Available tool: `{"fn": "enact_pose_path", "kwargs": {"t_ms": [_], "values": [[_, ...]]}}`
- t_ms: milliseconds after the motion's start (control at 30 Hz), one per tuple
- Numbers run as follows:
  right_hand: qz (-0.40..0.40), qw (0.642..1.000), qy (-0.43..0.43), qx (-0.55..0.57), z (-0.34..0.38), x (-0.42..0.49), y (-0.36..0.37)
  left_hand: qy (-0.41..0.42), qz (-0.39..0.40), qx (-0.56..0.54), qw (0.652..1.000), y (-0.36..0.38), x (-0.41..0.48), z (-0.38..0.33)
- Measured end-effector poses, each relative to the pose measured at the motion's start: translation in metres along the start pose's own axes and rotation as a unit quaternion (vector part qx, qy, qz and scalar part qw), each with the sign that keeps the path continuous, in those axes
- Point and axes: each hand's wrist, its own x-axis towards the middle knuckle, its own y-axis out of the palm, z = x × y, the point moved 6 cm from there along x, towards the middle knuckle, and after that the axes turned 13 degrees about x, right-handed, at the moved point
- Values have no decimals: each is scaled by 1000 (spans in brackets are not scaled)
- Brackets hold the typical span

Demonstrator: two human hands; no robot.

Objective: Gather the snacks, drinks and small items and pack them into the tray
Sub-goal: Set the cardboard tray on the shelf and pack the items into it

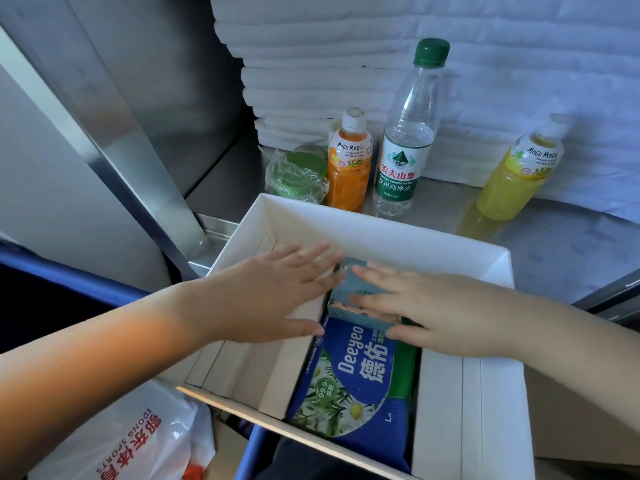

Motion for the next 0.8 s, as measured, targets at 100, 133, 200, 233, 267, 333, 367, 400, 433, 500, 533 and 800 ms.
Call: {"fn": "enact_pose_path", "kwargs": {"t_ms": [100,133,200,233,267,333,367,400,433,500,533,800], "values": [[-186,978,-45,-85,10,-9,-33,-86,-104,89,987,-23,-12,25],[-238,963,-44,-115,10,-11,-43,-114,-111,93,983,-27,-14,33],[-296,945,-32,-138,5,-10,-56,-154,-99,72,980,-25,-13,45],[-309,941,-24,-136,2,-9,-61,-166,-98,52,980,-21,-12,49],[-313,941,-18,-129,-2,-7,-64,-172,-94,35,980,-17,-9,52],[-291,950,-9,-110,-9,1,-62,-177,-97,5,979,-10,-6,54],[-272,957,-4,-101,-13,5,-59,-181,-103,-9,978,-9,-5,55],[-249,964,0,-94,-18,10,-55,-182,-110,-19,977,-8,-4,55],[-230,969,3,-85,-23,13,-51,-181,-115,-21,976,-8,-4,54],[-224,973,7,-59,-30,15,-49,-183,-122,-30,975,-7,-4,55],[-229,972,5,-49,-32,15,-49,-185,-124,-37,974,-7,-5,55],[-238,970,13,-51,-33,13,-45,-198,-146,-111,963,-11,-2,60]]}}
